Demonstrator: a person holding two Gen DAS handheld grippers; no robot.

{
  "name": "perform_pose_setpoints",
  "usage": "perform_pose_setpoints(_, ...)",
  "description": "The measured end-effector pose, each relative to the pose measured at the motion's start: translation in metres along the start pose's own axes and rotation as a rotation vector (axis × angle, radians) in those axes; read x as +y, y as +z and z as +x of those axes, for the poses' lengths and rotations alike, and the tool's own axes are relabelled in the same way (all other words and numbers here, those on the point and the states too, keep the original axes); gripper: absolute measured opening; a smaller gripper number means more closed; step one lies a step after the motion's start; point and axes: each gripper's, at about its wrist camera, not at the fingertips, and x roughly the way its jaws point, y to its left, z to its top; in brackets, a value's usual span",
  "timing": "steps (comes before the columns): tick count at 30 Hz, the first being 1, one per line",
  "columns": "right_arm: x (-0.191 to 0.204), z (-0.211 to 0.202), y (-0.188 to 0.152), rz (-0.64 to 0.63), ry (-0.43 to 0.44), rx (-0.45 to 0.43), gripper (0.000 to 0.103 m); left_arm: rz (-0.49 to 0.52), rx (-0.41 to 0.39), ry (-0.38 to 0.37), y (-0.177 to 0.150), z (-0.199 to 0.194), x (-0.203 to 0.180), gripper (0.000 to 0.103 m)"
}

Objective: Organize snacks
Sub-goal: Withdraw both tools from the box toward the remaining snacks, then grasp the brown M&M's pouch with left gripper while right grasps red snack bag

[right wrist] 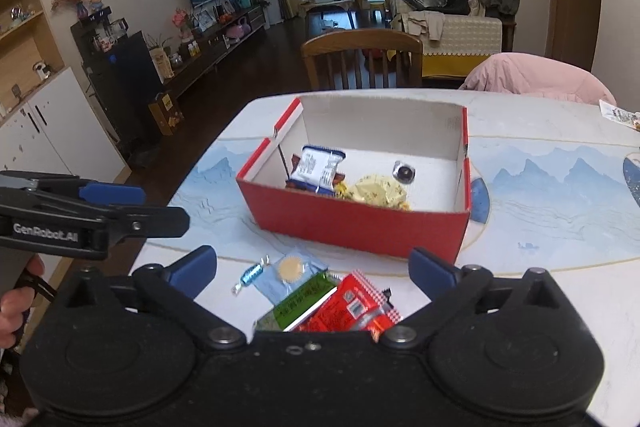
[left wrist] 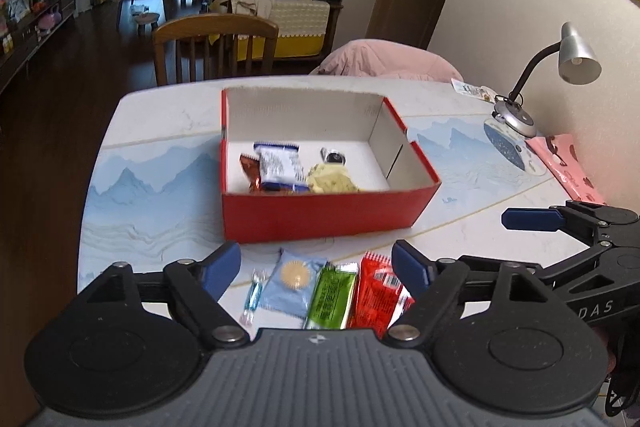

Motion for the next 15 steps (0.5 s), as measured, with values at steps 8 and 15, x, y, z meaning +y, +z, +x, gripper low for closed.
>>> perform_pose_setpoints(8, -0.009, 0.024, -0.031, 0.025, -0.041, 0.09, 0.103, -0.065, 0.151, 0.011, -0.04, 0.029, 0.017, 0.083)
perform_pose_setpoints(15, -0.025, 0.049, -0.054, 0.108, -0.059, 0.172, 0.103, -0.062, 0.288, -0.023, -0.068, 0.06, 0.013, 0.083)
